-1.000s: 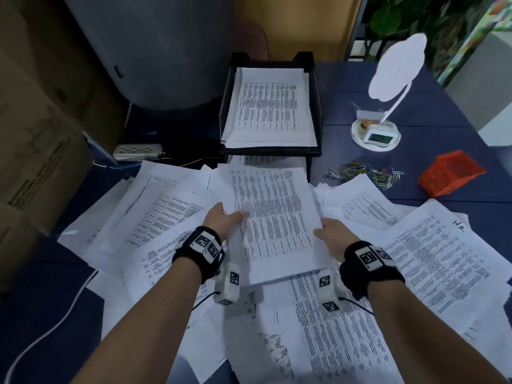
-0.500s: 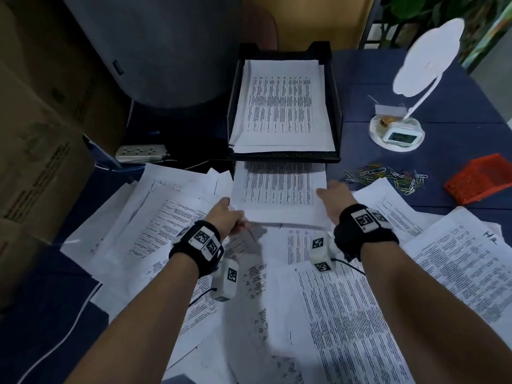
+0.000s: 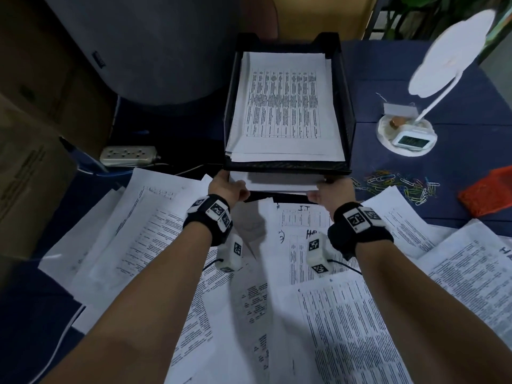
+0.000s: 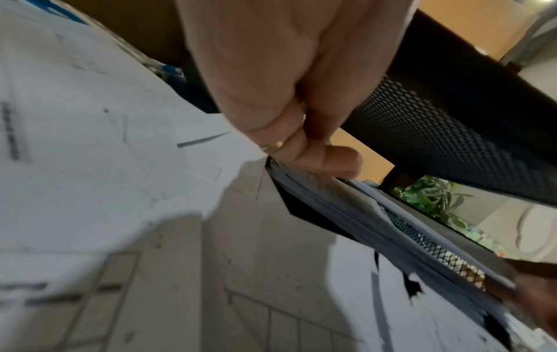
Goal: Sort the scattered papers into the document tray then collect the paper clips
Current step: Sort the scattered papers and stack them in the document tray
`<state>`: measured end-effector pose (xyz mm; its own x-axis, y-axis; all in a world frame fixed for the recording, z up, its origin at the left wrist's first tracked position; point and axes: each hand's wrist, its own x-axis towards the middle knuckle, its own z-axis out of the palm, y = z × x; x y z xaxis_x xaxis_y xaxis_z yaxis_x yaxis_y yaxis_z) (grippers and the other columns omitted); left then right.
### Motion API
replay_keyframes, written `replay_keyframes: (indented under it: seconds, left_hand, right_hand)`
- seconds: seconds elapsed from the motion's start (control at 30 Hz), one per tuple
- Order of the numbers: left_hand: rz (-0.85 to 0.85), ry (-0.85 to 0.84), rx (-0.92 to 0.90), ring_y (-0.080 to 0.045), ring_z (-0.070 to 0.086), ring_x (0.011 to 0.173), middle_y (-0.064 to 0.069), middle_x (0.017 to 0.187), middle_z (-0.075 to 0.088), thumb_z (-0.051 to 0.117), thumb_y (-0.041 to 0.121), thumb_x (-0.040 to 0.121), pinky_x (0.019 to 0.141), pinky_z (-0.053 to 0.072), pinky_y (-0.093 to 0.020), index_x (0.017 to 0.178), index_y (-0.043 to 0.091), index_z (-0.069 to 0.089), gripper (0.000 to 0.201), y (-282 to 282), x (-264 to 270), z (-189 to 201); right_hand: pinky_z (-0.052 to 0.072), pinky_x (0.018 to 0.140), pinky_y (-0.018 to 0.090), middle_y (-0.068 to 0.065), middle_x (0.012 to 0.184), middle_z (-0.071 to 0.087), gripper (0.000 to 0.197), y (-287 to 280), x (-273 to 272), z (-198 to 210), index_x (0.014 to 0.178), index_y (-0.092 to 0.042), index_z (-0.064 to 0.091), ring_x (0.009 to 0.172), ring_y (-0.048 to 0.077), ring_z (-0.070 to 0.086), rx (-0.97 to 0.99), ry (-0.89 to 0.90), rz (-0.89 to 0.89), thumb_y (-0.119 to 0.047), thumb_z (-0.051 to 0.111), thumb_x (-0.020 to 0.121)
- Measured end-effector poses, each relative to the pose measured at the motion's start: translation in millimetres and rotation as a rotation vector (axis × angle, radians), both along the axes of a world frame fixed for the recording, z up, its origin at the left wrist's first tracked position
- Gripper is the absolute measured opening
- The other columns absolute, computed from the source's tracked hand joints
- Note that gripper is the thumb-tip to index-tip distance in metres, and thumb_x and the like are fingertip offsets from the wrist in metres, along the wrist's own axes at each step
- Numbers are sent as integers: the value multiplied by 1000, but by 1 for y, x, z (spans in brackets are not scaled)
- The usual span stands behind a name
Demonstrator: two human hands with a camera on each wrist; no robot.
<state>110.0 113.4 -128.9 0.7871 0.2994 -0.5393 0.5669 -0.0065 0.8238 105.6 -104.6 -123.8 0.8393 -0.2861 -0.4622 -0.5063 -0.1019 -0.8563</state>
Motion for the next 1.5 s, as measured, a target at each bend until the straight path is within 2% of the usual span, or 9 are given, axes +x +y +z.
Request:
replay_keyframes:
  seconds: [0.2, 0.37, 0.53, 0.7, 1.0, 1.1, 1.2, 1.37, 1.5]
  left_hand:
    - [-74, -49, 433, -25, 61, 79, -9, 93, 60, 76, 12, 77, 74, 56, -33, 105, 10, 51, 37, 3, 3, -11]
    - [-55, -136, 422, -24, 66, 77, -13, 82, 69, 53, 0, 89, 77, 55, -30, 88, 7, 58, 9, 3, 1, -10]
    - [-87, -189, 522, -25, 63, 98, -15, 101, 68, 51, 2, 92, 71, 37, -3, 111, -3, 63, 22, 0, -21, 1]
    - [-204, -164, 559, -27, 59, 110, -14, 122, 61, 52, 9, 93, 87, 42, -21, 116, 4, 63, 26, -9, -60, 4]
    - [-790, -127, 543, -11, 58, 82, 5, 94, 64, 61, 25, 89, 75, 48, -22, 92, 16, 68, 12, -65, -148, 10]
    - [-1117, -35, 673, -17, 58, 90, 1, 99, 59, 72, 50, 75, 79, 51, -30, 102, 18, 60, 44, -84, -161, 3]
    - [-1261, 32, 879, -22, 57, 93, -2, 105, 56, 80, 44, 66, 81, 52, -36, 113, 20, 47, 62, -100, -172, -1]
    - [-1261, 63, 817, -23, 60, 96, -3, 108, 65, 74, 25, 76, 82, 52, -33, 110, 15, 59, 38, -105, -173, -2]
    - [-952, -77, 658, -23, 58, 86, -7, 94, 64, 63, 14, 83, 75, 49, -29, 93, 11, 66, 11, -98, -159, 7]
  right_hand:
    - [57, 64, 29, 4, 70, 58, 26, -5, 9, -14, 69, -17, 51, 61, 17, 60, -91, -10, -35, 0, 56, 89]
    - [47, 44, 28, 6, 63, 52, 26, -10, 5, -13, 69, -12, 53, 49, 19, 51, -102, -3, -30, 7, 55, 87]
    - [55, 78, 34, 6, 81, 63, 21, -23, -12, -9, 72, -24, 62, 76, 21, 61, -337, -1, 139, -6, 59, 84]
    - [54, 86, 38, 16, 89, 71, 15, -45, -53, -9, 94, -7, 75, 83, 27, 63, -347, -39, 109, -8, 63, 85]
    - [44, 95, 31, 12, 119, 65, 27, -110, -138, -4, 114, -8, 68, 115, 28, 58, -576, 231, 270, -13, 58, 89]
    - [39, 104, 31, 9, 133, 57, 34, -117, -156, -2, 124, -9, 62, 124, 25, 51, -695, 303, 445, -19, 58, 91]
    - [36, 108, 32, 8, 135, 55, 36, -121, -165, -2, 125, -7, 61, 125, 24, 49, -714, 262, 496, -19, 59, 91]
    - [39, 104, 32, 12, 130, 57, 45, -127, -174, -2, 126, -3, 57, 121, 26, 52, -588, 203, 410, -22, 67, 86]
    - [36, 101, 30, 11, 134, 53, 61, -131, -177, -6, 133, -2, 48, 123, 26, 49, -512, 249, 417, -33, 69, 85]
